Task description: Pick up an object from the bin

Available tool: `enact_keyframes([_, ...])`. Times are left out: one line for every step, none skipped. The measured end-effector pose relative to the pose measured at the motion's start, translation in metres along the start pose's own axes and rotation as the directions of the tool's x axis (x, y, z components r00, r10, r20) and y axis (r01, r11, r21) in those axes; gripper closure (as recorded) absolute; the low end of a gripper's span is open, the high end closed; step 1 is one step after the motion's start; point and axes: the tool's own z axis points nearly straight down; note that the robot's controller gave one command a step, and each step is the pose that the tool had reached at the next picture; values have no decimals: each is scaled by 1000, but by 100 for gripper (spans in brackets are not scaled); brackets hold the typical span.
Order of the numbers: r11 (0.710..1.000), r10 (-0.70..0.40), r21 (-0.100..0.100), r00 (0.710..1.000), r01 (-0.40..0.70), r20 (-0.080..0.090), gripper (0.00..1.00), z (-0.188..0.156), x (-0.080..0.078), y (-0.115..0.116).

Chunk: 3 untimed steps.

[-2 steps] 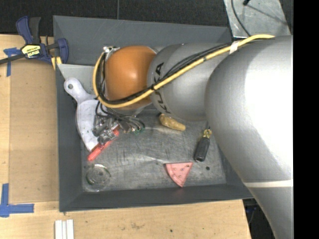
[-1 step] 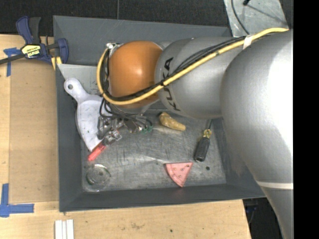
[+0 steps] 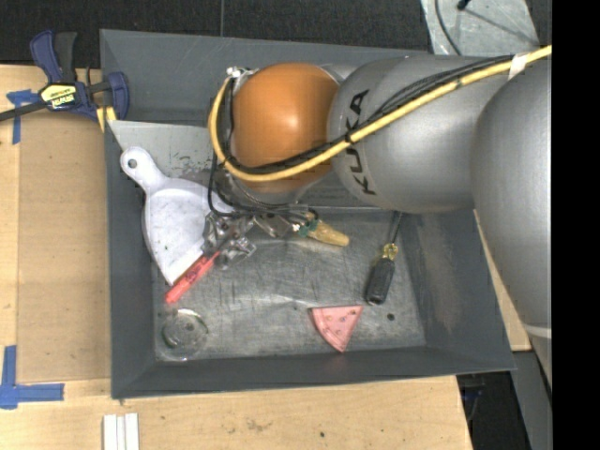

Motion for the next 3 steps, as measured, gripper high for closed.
enact_keyframes([947, -320, -4, 947, 320, -7, 100, -52, -7, 17])
enact_keyframes([957, -290, -3, 957, 290, -1, 100, -92, -21, 13])
enact_keyframes([993, -117, -2, 993, 117, -2, 100, -125, -15, 16])
